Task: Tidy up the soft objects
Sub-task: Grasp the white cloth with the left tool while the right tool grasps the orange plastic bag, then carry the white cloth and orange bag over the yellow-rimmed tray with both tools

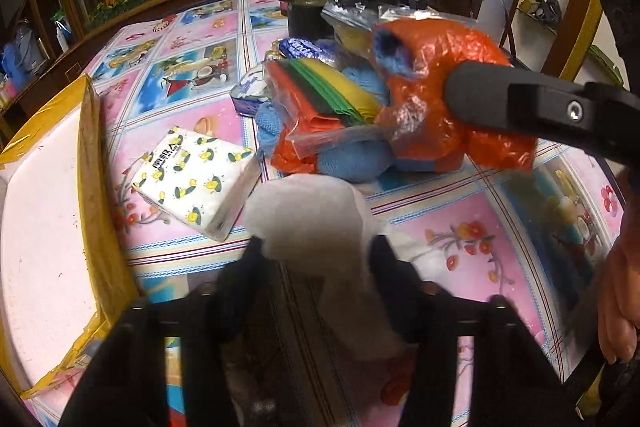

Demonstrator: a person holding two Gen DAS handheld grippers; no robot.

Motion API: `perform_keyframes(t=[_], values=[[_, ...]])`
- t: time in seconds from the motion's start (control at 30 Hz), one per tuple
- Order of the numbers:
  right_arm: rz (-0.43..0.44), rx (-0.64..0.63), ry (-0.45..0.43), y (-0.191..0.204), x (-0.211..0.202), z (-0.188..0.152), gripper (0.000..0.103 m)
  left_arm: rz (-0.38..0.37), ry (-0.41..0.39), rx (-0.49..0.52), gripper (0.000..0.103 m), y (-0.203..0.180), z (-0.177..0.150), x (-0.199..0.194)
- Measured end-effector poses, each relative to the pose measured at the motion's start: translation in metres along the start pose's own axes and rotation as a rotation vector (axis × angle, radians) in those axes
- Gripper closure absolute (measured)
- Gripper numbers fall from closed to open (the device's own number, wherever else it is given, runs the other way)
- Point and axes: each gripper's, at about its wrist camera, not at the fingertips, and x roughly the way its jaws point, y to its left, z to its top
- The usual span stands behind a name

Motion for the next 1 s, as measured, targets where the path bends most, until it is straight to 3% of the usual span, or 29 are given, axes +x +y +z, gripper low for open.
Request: perform_keyframes(t=[0.03,0.13,0.4,0.87,1.0], values=[[-0.002,0.001,0.0,-0.001,0.0,0.0,0.065,-0.007,-0.006,-0.005,0.078,0.001,-0.001,-0.002],[-0.004,0.003,-0.002,-0.001,0.0,0.0,0.065,-0.034,-0.014,-0.029,0.084,0.006,-0.002,-0.005],[-0.004,0.004,-0.015,-0.001,-0.002,0.001,0.065,-0.095,-0.054,-0.057,0.085,0.014,-0.008,-0.026],[-0.011,-0.01,-0.039,0.004,-0.002,0.0,0.065,-0.008,-0.137,-0.147,0.084,0.058,-0.006,-0.058],[0.026,0.009,-0.043,0.012,0.006,0.003,0.065,0.015,-0.177,-0.188,0.084,0.082,-0.004,-0.074]])
